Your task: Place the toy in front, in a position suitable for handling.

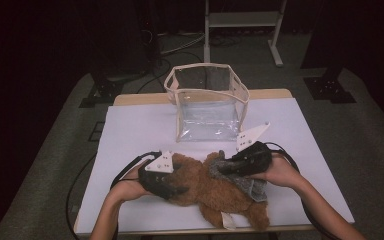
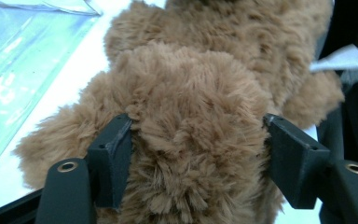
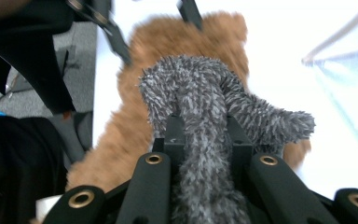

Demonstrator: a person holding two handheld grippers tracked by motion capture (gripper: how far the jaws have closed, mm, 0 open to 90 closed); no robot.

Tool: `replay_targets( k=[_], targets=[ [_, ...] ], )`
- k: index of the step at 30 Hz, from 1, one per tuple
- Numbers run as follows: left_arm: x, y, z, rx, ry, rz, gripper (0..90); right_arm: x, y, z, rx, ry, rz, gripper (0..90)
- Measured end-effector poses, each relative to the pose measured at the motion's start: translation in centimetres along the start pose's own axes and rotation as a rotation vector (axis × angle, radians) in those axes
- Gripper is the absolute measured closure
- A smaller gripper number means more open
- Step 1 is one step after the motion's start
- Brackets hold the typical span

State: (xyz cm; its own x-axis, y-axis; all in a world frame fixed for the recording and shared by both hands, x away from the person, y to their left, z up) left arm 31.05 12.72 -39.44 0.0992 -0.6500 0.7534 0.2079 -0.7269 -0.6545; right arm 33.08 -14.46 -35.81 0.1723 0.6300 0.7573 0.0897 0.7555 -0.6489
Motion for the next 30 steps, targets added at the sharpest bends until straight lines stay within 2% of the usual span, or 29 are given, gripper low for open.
replay_targets(
  k=[4, 8, 12, 16, 18, 20, 22, 24, 25, 30],
  targets=[
    [0.4, 0.4, 0.6, 0.026, -0.024, -0.011, 30.9, 1.2, 0.2, 1.5, 0.039, -0.035, -0.008, 75.3],
    [0.7, 0.8, 1.2, 0.058, -0.060, -0.035, 30.6, 1.4, 1.4, 2.5, 0.045, -0.067, 0.035, 75.3],
    [0.9, 0.3, 1.3, 0.057, -0.061, -0.047, 28.0, 0.5, 1.5, 1.7, 0.002, -0.065, 0.077, 75.9],
    [0.7, -0.7, 1.0, 0.057, -0.052, -0.057, 26.8, -0.4, 1.2, 0.3, -0.003, -0.021, 0.071, 76.2],
    [0.4, -1.1, 0.9, 0.063, -0.051, -0.044, 27.0, -0.8, 1.0, -0.3, -0.004, -0.006, 0.057, 76.3],
    [0.0, -0.9, 0.6, 0.059, -0.044, -0.029, 27.4, -0.9, 0.9, -0.8, -0.006, 0.012, 0.056, 76.3],
    [-0.2, -0.4, 0.4, 0.054, -0.047, -0.036, 31.8, -0.6, 1.0, -1.0, -0.014, -0.001, 0.068, 76.3],
    [-0.2, 0.0, 0.4, 0.044, -0.058, -0.049, 34.3, 0.3, 1.1, -0.9, -0.030, -0.019, 0.081, 76.3],
    [-0.1, 0.2, 0.3, 0.038, -0.060, -0.054, 34.8, 0.8, 1.2, -0.7, -0.033, -0.023, 0.067, 76.2],
    [0.2, 0.2, -0.2, 0.039, -0.044, -0.029, 34.7, 2.4, 1.5, 1.0, 0.010, -0.064, 0.028, 76.2]
  ],
)
Point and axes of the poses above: each handheld gripper's, and its own axes: y roughly forward along the jaws, x roughly out of its top, z roughly to its left, the point moved 2 cm from there along y, roughly forward along the jaws
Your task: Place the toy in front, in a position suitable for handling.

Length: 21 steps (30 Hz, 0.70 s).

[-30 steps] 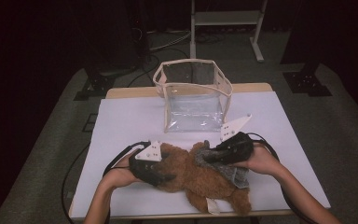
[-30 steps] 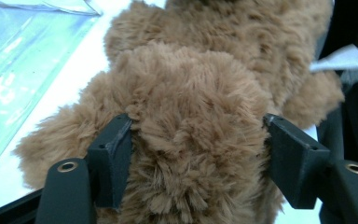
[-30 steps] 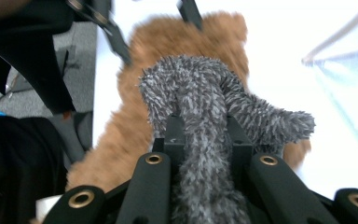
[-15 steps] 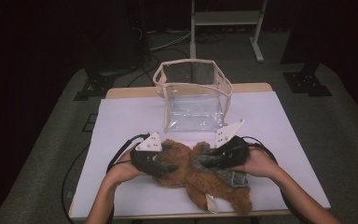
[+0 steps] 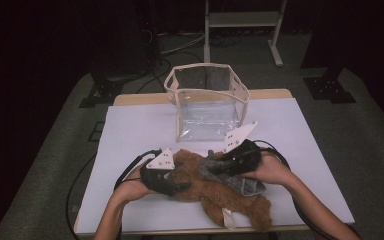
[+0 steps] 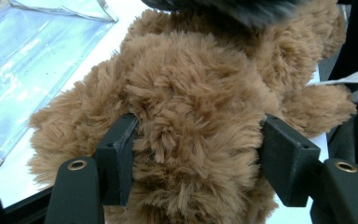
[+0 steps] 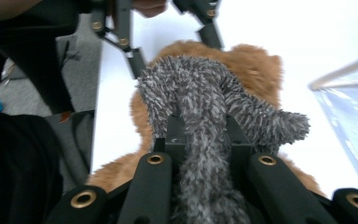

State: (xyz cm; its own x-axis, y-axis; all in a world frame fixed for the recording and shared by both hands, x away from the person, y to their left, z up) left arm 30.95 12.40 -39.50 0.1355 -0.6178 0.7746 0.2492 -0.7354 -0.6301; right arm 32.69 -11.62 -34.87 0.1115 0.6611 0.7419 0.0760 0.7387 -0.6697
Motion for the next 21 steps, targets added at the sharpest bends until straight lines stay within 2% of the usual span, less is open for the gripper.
replay_targets(
  k=[2, 4, 10, 12, 14, 16, 19, 21],
  targets=[
    [0.0, 0.0, -0.1, -0.004, -0.001, -0.002, 34.7, -0.4, 0.4, 0.3, 0.001, -0.012, 0.033, 76.2],
    [0.0, 0.0, -0.2, -0.017, -0.002, -0.005, 34.8, -1.4, 0.7, 0.0, -0.005, 0.005, 0.054, 76.3],
    [0.1, 0.2, -0.9, -0.067, 0.043, 0.000, 34.8, -3.8, 0.1, -1.7, -0.035, 0.057, 0.043, 76.5],
    [0.0, 0.3, -0.9, -0.060, 0.023, -0.012, 34.8, -3.9, -0.1, -2.0, -0.057, 0.063, 0.044, 76.5],
    [-0.1, 0.4, -0.8, -0.053, 0.026, -0.010, 34.7, -3.9, -0.1, -2.1, -0.045, 0.077, 0.030, 76.5],
    [-0.2, 0.4, -0.7, -0.039, 0.016, -0.007, 34.8, -3.4, -0.3, -1.7, -0.032, 0.075, 0.008, 76.5],
    [-0.1, 0.4, -0.5, -0.022, 0.015, -0.002, 34.8, -2.3, -0.7, -0.5, -0.006, 0.042, -0.022, 76.4],
    [0.0, 0.5, -0.4, -0.012, 0.016, 0.003, 34.7, -1.8, -0.7, 0.5, 0.015, 0.014, -0.017, 76.3]
  ],
)
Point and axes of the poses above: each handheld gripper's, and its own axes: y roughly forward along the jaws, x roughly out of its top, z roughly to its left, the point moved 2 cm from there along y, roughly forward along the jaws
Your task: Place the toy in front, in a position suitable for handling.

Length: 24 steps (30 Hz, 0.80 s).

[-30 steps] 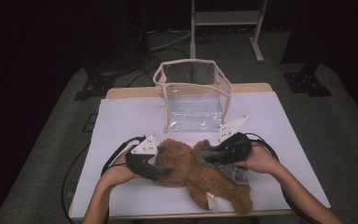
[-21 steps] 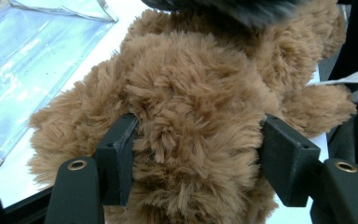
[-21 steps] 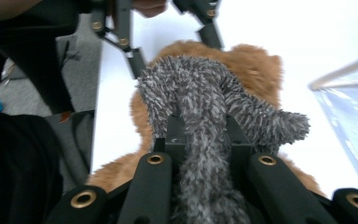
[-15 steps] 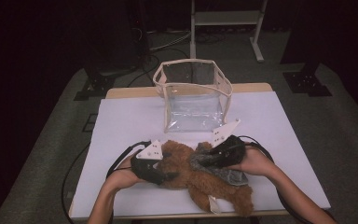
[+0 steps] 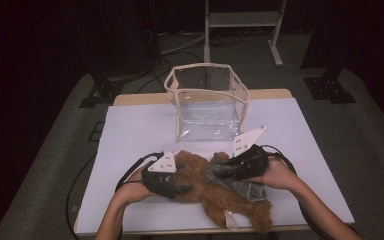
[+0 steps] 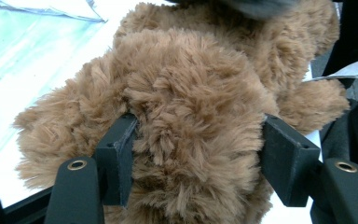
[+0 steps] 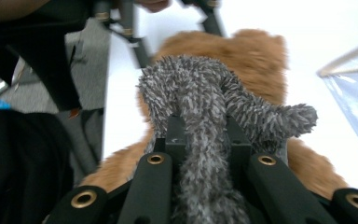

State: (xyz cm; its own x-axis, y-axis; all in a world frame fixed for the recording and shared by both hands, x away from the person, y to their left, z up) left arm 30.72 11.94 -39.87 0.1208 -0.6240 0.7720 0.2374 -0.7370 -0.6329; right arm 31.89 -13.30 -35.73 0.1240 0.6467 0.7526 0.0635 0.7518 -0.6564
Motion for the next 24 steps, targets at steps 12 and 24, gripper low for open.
replay_targets(
  k=[12, 24],
  targets=[
    [0.0, -1.3, 0.9, 0.024, -0.030, -0.045, 31.5, -2.5, -0.2, 0.0, -0.025, 0.035, 0.051, 77.0],
    [0.0, 0.2, -0.7, -0.089, -0.029, 0.000, 39.0, -3.8, -0.5, -1.7, -0.015, 0.082, 0.047, 78.2]
  ],
)
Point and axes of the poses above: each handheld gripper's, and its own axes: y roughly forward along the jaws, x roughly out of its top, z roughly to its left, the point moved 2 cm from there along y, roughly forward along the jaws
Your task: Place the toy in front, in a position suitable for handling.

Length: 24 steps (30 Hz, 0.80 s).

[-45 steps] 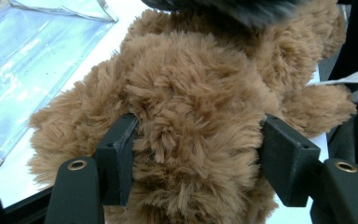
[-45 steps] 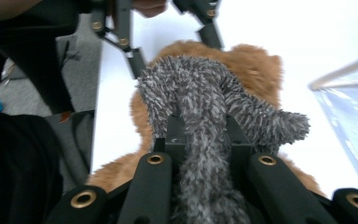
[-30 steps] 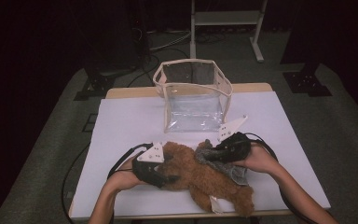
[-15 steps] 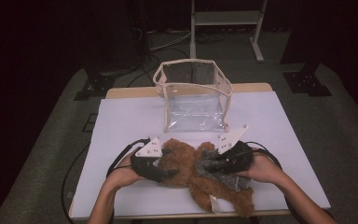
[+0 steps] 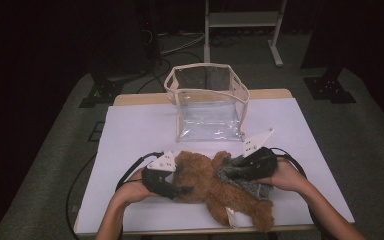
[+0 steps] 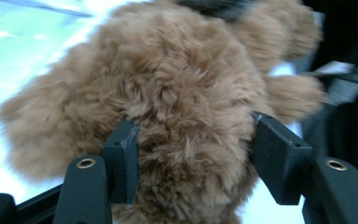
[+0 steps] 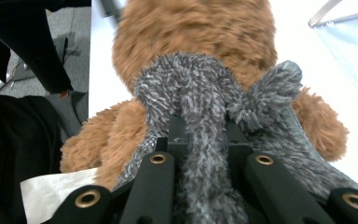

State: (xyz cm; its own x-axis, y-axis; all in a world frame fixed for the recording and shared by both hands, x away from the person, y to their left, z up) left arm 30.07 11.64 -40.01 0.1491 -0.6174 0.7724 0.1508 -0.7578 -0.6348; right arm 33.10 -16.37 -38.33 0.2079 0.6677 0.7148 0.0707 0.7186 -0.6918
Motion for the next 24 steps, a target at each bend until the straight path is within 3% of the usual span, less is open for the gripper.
replay_targets(
  k=[5, 9, 10, 12, 15, 18, 21, 24],
  targets=[
    [0.3, -0.1, -0.8, -0.012, 0.016, 0.006, 39.0, -0.1, -0.1, -0.3, 0.011, 0.005, 0.010, 78.3],
    [0.2, 0.1, -0.8, 0.008, 0.004, -0.005, 40.0, 0.5, -0.1, -0.1, 0.018, 0.002, 0.007, 77.9],
    [0.2, 0.1, -0.8, 0.011, 0.003, -0.005, 40.3, 0.9, -0.3, 0.0, 0.025, -0.003, -0.009, 77.7],
    [0.4, 0.2, -0.8, -0.004, 0.010, 0.006, 41.5, 2.3, -0.8, 0.2, -0.002, -0.027, -0.038, 77.5],
    [0.7, 0.6, -1.3, -0.019, 0.033, 0.009, 42.4, 3.9, -0.2, 0.0, -0.009, -0.049, -0.023, 77.4],
    [0.7, 0.4, -1.1, -0.004, 0.051, 0.032, 38.9, 3.4, 1.3, -0.1, -0.010, -0.051, 0.037, 77.4],
    [0.9, -0.3, -0.7, 0.010, 0.041, 0.001, 36.2, 2.3, 1.3, -0.5, 0.005, -0.017, -0.001, 77.4],
    [1.6, -0.2, -0.6, 0.029, 0.064, -0.028, 33.0, 2.0, 1.1, -0.4, 0.002, -0.011, -0.009, 77.4]
  ],
)
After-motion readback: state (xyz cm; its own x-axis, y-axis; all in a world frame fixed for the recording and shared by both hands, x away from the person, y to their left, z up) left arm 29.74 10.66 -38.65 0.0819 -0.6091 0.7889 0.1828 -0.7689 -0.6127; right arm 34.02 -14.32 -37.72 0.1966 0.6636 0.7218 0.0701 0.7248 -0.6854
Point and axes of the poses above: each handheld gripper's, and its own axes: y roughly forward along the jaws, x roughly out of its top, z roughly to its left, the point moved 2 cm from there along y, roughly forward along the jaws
